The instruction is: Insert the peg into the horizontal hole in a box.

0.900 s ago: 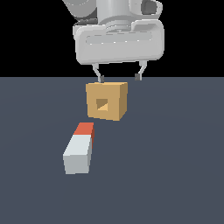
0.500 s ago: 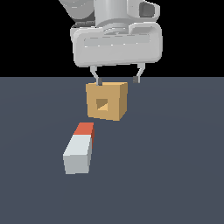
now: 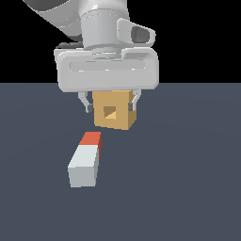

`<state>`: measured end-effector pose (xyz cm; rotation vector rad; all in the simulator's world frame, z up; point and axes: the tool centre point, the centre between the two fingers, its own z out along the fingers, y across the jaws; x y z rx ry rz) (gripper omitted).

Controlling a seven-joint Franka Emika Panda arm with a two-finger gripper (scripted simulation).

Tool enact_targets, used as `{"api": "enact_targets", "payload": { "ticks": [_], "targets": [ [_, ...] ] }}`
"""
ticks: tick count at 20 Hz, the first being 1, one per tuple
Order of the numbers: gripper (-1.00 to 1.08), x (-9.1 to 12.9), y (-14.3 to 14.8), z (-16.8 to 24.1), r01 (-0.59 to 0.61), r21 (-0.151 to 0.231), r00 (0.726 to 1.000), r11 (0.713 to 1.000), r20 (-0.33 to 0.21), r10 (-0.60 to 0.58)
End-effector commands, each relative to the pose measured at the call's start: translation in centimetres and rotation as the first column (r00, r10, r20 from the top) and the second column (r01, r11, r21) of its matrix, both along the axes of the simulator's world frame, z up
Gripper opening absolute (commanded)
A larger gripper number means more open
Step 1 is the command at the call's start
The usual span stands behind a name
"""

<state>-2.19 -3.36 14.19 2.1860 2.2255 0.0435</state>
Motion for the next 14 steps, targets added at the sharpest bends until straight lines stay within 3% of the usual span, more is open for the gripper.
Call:
{"api": "enact_targets", "payload": {
  "ticks": [1, 8, 14],
  "targets": [
    [1.00, -1.5, -1.2, -1.7, -0.012, -0.001, 1.000, 1.000, -0.009, 0.012],
    [1.00, -4.6, -4.1, -5.5, -0.042, -0.003, 0.999, 0.999, -0.029, 0.042],
    [1.00, -5.6, -5.2, -6.9, -0.053, -0.004, 0.998, 0.999, -0.036, 0.053]
  ]
}}
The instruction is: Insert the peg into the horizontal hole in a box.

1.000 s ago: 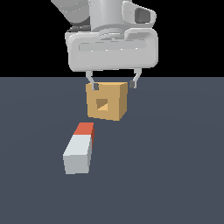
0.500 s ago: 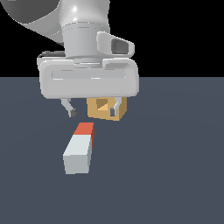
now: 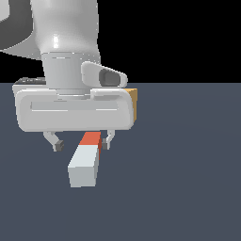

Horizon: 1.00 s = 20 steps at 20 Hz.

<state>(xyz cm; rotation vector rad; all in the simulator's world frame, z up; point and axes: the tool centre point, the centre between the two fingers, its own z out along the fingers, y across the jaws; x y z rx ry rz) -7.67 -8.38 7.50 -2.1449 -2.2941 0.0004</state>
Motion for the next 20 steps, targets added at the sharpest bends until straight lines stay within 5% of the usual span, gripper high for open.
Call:
{"api": "enact_targets", "payload": {
  "ticks": [1, 20],
  "targets": [
    [1.00, -0.2, -0.2, -0.3, -0.004, 0.000, 1.000, 1.000, 0.000, 0.004],
    [1.00, -0.1, -0.1, -4.5, -0.002, 0.000, 1.000, 1.000, 0.001, 0.002]
  ]
}}
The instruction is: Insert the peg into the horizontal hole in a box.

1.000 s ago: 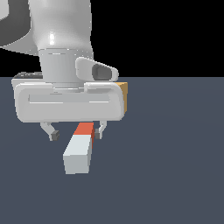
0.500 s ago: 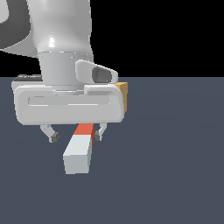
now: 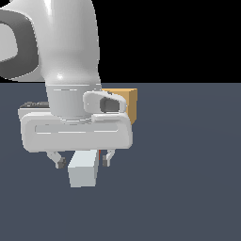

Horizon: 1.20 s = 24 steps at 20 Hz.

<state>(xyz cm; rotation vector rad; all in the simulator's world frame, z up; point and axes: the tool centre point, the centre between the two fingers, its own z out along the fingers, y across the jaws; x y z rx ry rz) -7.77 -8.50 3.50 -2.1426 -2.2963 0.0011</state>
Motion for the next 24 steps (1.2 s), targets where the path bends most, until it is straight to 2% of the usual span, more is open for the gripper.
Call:
{"api": "enact_targets", "payload": {
  "ticks": [1, 5, 6, 18, 24],
  "targets": [
    [1.00, 0.1, 0.0, -0.8, 0.000, 0.000, 1.000, 1.000, 0.001, 0.000],
    [1.00, 0.1, 0.0, -1.1, 0.000, 0.000, 1.000, 1.000, 0.001, 0.000],
    [-1.00, 0.1, 0.0, -1.1, 0.000, 0.000, 1.000, 1.000, 0.001, 0.000],
    [-1.00, 0.1, 0.1, -1.1, 0.002, 0.000, 1.000, 1.000, 0.002, -0.002],
    [-1.00, -0.2, 1.0, -0.8, 0.029, 0.000, 1.000, 1.000, 0.002, -0.029]
  ]
}}
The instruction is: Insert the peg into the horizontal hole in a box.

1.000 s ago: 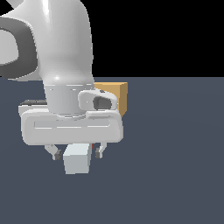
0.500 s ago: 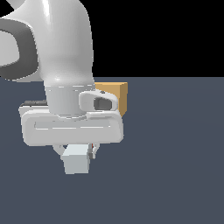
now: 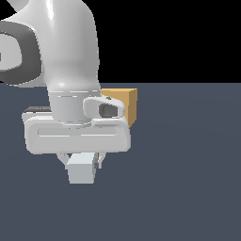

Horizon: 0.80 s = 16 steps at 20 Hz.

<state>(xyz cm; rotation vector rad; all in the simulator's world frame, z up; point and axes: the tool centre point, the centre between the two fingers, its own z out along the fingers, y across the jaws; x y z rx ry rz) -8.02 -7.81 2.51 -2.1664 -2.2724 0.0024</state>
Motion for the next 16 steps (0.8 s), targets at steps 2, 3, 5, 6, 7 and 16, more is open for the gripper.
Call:
{"api": "enact_targets", "payload": {
  "ticks": [2, 3, 5, 6, 7, 16],
  "targets": [
    [-1.00, -0.2, 0.9, 0.4, 0.024, 0.000, 1.000, 1.000, 0.003, -0.024],
    [-1.00, -0.3, 1.2, 0.5, 0.034, 0.000, 0.999, 0.999, 0.003, -0.034],
    [-1.00, -0.5, 2.0, 0.8, 0.055, 0.000, 0.998, 0.998, 0.003, -0.055],
    [-1.00, -0.6, 2.4, 0.9, 0.067, 0.000, 0.998, 0.998, 0.003, -0.067],
    [-1.00, -0.7, 2.9, 1.0, 0.079, 0.000, 0.997, 0.997, 0.003, -0.079],
    [-1.00, -1.6, 7.9, 2.6, 0.215, 0.000, 0.977, 0.977, 0.003, -0.215]
  ]
}}
